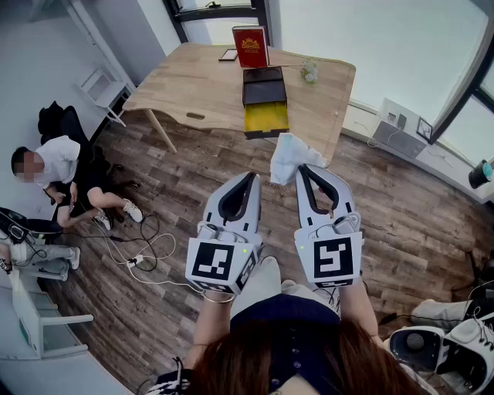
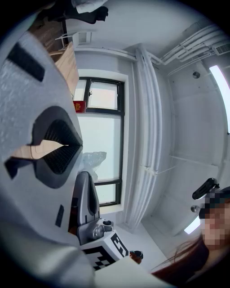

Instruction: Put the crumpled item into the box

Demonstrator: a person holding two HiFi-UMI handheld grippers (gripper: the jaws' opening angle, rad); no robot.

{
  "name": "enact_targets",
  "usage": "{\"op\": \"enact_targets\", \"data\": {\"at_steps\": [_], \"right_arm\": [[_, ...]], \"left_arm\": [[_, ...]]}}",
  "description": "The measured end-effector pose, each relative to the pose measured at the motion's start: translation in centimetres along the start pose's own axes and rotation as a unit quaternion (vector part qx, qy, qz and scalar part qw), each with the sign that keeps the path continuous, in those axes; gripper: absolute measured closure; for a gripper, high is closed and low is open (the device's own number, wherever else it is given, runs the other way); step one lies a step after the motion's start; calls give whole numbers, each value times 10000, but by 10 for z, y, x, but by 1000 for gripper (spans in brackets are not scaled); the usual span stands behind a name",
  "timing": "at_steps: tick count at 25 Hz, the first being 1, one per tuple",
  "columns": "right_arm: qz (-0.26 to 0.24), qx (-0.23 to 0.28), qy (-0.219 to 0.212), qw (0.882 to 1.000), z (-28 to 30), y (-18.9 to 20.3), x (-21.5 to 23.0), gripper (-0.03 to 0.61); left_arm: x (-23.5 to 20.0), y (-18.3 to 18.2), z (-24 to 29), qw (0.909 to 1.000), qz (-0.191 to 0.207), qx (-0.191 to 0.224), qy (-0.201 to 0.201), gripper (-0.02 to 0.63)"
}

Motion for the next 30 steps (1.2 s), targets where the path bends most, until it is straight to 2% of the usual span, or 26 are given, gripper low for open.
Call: {"op": "enact_targets", "data": {"at_steps": [13,21,30], "right_arm": [[251,84,285,9992,52,3,-5,552],[189,-75,372,9991,99,2,-11,551],[83,-258,430,9987,127,0,-22,551]], "left_arm": [[-45,19,23,9998,-16,83,188,586],[-81,34,49,9993,-97,54,344,586],[-106,44,58,9986,-219,43,469,586]]}}
Point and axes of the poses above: the fingertips, and each gripper's own axes: z forward along the fingers, x to its right, y out of its underside, the point moved 6 cm from there along -z, backward along the fingers, and after that the axes turned 13 degrees about z, right-handed, at the moved point
